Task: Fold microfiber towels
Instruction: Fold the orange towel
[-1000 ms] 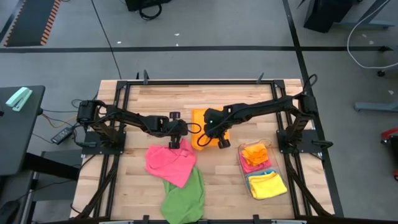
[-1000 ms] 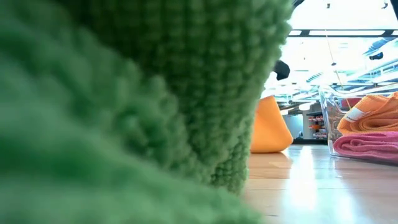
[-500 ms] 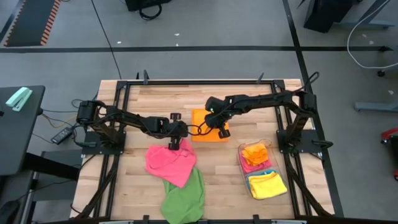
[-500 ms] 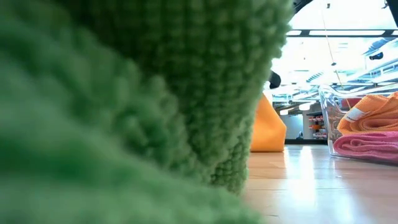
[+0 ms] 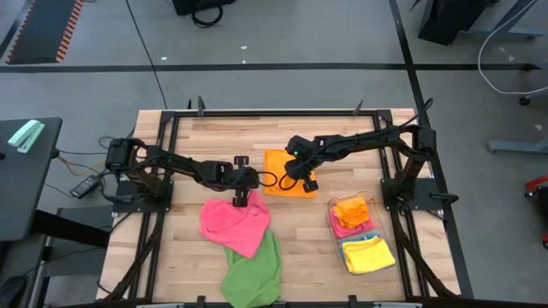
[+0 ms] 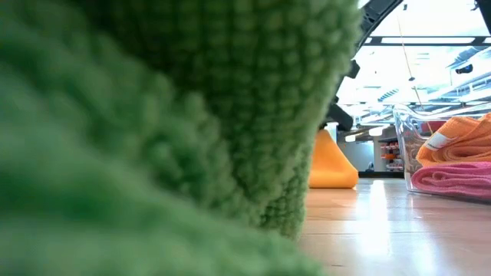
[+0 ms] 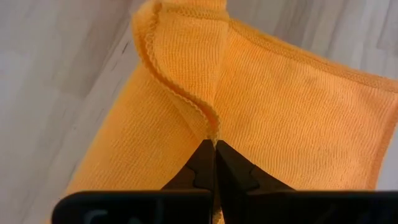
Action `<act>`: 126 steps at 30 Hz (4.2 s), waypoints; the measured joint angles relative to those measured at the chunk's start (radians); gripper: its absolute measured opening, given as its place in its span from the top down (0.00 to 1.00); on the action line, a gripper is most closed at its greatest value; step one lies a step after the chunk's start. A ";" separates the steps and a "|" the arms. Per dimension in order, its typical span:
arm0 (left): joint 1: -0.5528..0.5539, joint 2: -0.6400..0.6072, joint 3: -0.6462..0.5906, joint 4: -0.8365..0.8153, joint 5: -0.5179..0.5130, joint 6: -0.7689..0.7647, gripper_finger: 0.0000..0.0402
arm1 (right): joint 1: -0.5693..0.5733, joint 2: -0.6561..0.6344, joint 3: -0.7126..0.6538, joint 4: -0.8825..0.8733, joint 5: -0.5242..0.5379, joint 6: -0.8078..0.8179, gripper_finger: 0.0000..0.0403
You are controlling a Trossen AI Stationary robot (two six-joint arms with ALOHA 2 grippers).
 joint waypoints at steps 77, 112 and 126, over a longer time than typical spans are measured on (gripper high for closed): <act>-0.002 0.000 0.000 0.005 0.000 -0.026 0.96 | -0.025 0.026 0.076 -0.423 0.119 0.327 0.86; -0.002 0.000 0.000 0.041 0.000 -0.025 0.96 | -0.081 0.011 -0.063 -0.148 0.171 -0.044 0.86; -0.001 0.061 0.000 0.456 0.000 -0.024 0.92 | -0.074 0.006 -0.015 -0.185 0.195 0.068 0.57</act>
